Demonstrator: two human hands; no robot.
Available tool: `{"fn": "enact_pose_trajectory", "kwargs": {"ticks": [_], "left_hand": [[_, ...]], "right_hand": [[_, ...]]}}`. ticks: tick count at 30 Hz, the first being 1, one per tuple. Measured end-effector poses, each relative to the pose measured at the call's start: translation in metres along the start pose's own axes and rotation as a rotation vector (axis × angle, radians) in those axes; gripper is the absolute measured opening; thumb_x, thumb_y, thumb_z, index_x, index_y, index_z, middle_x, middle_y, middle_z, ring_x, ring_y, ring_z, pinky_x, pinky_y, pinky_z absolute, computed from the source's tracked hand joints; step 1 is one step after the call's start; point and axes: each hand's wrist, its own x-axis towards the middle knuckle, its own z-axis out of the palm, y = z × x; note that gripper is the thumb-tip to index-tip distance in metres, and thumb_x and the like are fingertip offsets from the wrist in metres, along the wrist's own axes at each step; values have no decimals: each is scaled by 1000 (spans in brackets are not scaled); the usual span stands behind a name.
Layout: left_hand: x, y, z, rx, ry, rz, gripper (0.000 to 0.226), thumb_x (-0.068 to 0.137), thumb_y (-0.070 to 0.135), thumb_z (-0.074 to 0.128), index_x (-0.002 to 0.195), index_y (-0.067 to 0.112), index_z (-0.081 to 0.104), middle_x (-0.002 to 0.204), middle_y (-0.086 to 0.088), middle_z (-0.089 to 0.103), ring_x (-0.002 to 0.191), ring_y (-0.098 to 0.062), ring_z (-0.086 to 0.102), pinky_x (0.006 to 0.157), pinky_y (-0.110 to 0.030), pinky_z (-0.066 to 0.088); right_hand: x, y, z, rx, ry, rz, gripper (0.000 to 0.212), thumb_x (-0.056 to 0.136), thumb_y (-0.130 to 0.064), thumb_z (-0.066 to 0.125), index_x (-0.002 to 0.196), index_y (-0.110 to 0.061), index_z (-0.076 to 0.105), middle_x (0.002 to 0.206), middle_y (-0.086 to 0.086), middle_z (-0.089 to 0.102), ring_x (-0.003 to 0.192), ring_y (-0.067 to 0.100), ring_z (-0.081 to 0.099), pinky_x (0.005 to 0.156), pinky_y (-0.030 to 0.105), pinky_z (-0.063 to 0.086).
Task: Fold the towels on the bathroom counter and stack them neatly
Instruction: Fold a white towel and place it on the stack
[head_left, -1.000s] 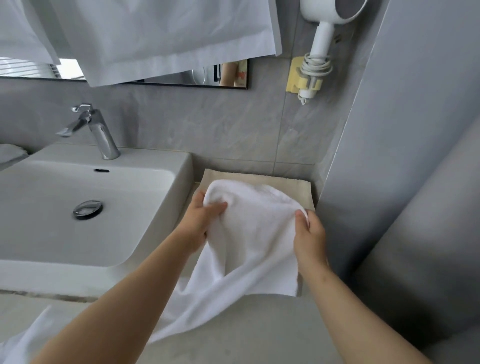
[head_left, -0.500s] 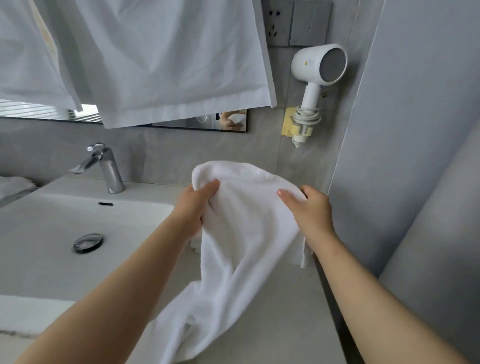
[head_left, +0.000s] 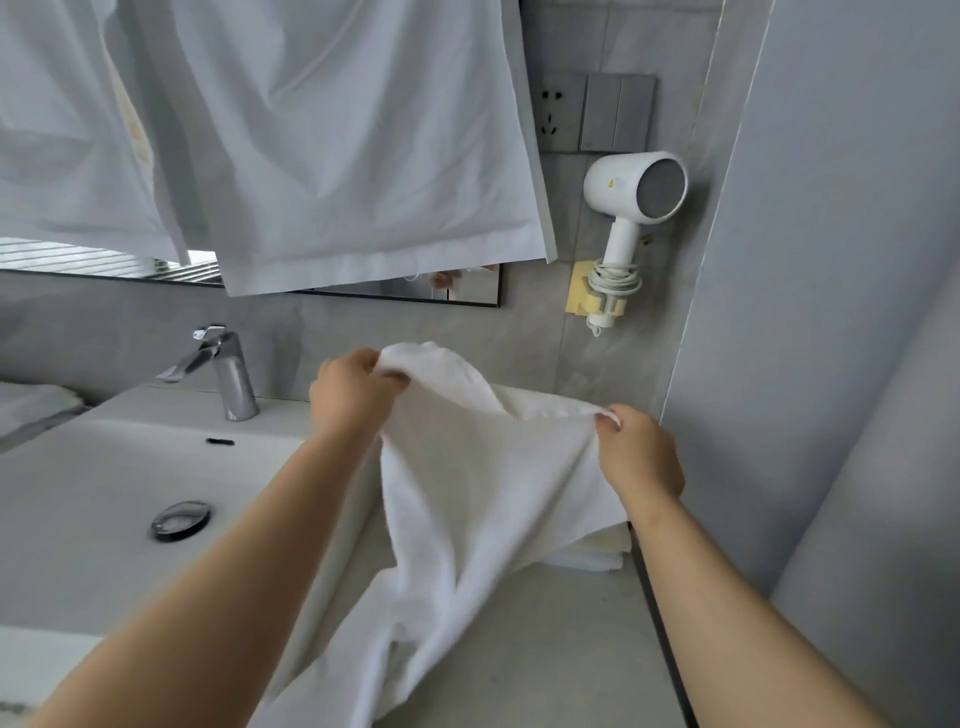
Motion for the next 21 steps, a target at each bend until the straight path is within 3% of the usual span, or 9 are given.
{"fn": "enact_pose_trajectory", "kwargs": {"ticks": [3,5,8,11,15,18,21], "left_hand": [[-1,1,-3,-35,-24,-11,13,82,15,61,72,21,58,81,-3,55,67,-21,50,50,-25,39],[-5,5,-1,-162,-72,-83,15,87,14,56,73,17,54,67,-1,45,52,-16,36,44,-20,29],[-15,15,0,-489,-184,-264,20,94,10,44,76,16,46,63,-1,35,46,-13,27,37,-15,32],[-23,26,-1,-786,-226,-307,17,97,8,38,83,16,44,64,-3,39,45,-12,42,48,-26,55],[-32,35,-2,-1064,58,-53,16,96,7,41,83,14,45,63,-3,46,58,-14,55,66,-33,58],[-35,37,-5,-1136,155,30,15,91,5,44,79,14,44,63,-1,46,60,-13,52,74,-34,57],[-32,24,-1,-1000,79,-39,14,87,3,50,83,14,44,89,-8,54,80,-17,58,75,-36,57]], "right_hand": [[-1,-5,0,375,30,106,24,93,-25,35,100,-22,58,96,9,62,80,36,63,73,42,55],[-5,-15,-4,601,-5,187,18,95,-25,33,96,-25,50,80,7,56,58,32,62,63,42,58],[-7,-29,-13,801,-53,252,24,96,-37,32,83,-23,46,63,11,55,52,29,62,65,43,56],[-7,-34,-17,764,117,106,25,94,-37,36,87,-16,47,64,8,60,63,29,63,72,44,55],[-12,-36,-23,780,409,-149,9,88,-30,47,94,-24,43,84,-1,59,83,22,55,72,30,43],[-14,-36,-17,842,600,-297,21,74,-41,48,92,-32,41,97,4,55,87,25,52,76,29,42],[-11,-28,-6,755,596,-321,35,75,-33,54,103,-13,52,99,1,55,94,31,53,79,37,45]]}}
